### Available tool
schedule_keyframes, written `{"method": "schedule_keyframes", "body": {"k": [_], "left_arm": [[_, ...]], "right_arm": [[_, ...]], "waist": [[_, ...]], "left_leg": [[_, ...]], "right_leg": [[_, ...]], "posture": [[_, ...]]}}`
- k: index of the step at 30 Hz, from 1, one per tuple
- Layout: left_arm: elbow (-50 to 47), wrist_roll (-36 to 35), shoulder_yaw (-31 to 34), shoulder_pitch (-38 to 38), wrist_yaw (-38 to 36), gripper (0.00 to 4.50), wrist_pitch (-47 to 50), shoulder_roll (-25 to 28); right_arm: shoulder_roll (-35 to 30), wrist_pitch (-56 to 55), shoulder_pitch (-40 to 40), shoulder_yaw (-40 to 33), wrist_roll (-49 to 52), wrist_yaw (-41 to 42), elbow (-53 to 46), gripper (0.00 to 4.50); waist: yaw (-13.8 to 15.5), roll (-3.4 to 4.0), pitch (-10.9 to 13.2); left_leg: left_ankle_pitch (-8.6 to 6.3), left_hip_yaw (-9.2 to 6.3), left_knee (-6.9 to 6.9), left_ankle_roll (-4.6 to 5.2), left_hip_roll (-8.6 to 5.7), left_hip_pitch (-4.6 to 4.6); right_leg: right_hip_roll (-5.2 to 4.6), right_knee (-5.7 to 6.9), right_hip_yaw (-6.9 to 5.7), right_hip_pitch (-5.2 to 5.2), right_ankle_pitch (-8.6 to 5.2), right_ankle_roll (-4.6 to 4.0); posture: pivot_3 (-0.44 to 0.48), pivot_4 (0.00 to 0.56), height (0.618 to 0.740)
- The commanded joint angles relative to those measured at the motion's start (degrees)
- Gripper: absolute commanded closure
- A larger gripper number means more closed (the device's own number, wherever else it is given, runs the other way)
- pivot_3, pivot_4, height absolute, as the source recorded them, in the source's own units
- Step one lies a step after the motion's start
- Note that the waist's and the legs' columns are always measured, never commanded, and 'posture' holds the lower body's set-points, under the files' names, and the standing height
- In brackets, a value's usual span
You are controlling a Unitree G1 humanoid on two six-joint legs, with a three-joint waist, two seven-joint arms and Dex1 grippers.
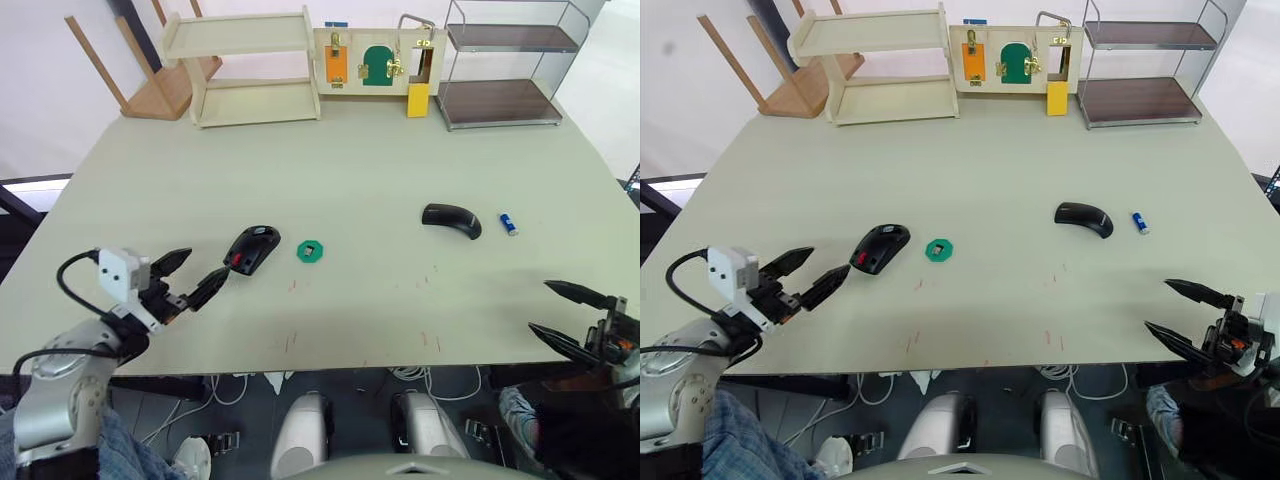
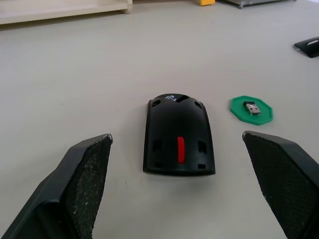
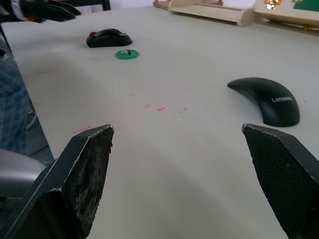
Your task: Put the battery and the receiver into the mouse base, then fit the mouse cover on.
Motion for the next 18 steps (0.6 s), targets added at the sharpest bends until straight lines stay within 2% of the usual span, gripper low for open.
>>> {"method": "schedule_keyframes", "body": {"k": [1, 7, 18], "left_arm": [[0.86, 2.79, -3.27, -4.42, 2.55, 0.00, -0.40, -0.47], [2.76, 5.61, -7.82, -10.15, 6.16, 0.00, 3.16, -1.32], [3.78, 9.56, -13.94, -14.39, 10.07, 0.00, 9.98, -2.35]], "right_arm": [[-0.51, 0.79, -1.32, -0.26, 1.56, 2.08, -1.57, 0.17], [0.07, 1.56, -2.36, -0.41, 2.13, 3.72, -2.06, 0.17], [1.95, 0.02, -1.22, -0.97, 2.23, 5.29, -2.18, 0.17]], "waist": [[-0.02, 0.00, 0.00], [-0.22, 0.00, 0.00], [-0.14, 0.00, 0.00]], "left_leg": [[0.00, 0.00, 0.00, 0.00, 0.00, -0.01], [0.00, 0.00, -0.01, 0.00, -0.03, -0.04], [0.00, -0.02, -0.01, 0.00, -0.03, -0.04]], "right_leg": [[0.00, 0.00, 0.00, 0.01, 0.00, -0.01], [0.01, 0.00, 0.01, 0.01, 0.06, 0.09], [0.02, 0.00, 0.01, 0.01, 0.13, 0.22]], "posture": [[0.000, 0.150, 0.740], [0.000, 0.150, 0.740], [0.000, 0.150, 0.740]]}}
